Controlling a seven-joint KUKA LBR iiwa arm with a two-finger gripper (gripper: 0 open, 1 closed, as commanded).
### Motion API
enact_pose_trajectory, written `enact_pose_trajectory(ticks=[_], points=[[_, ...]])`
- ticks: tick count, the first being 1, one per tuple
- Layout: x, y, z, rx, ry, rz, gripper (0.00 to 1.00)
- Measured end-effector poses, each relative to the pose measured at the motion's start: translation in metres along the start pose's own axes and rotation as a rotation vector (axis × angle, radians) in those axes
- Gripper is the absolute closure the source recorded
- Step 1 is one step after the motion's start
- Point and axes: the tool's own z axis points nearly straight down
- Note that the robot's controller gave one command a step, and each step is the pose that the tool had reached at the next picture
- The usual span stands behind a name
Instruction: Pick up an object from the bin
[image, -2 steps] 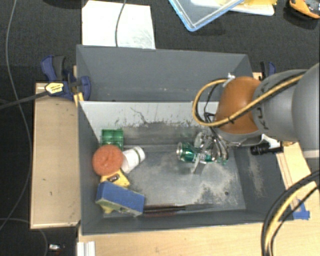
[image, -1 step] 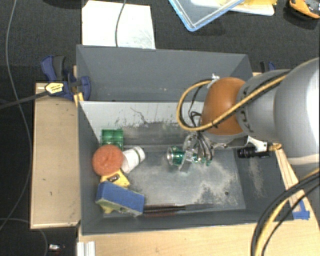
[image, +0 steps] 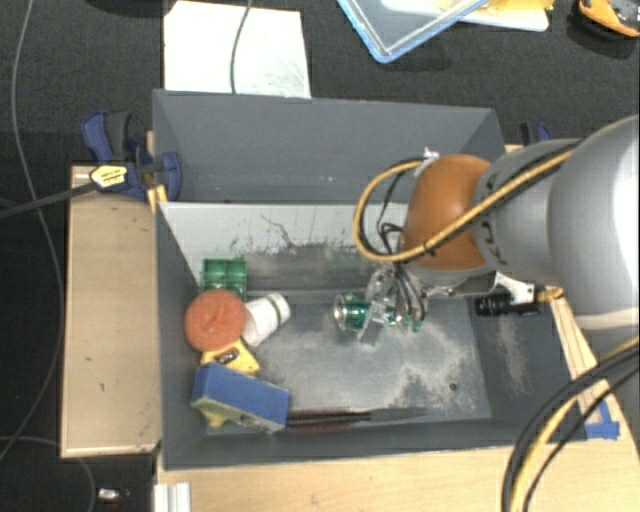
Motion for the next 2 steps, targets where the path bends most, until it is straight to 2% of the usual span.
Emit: enact_pose_trajectory(ticks=[1, 2], points=[[0.005, 0.006, -0.060, 0.001, 0.004, 0.021, 1.00], [0.002, 0.007, -0.135, 0.002, 0.004, 0.046, 1.00]])
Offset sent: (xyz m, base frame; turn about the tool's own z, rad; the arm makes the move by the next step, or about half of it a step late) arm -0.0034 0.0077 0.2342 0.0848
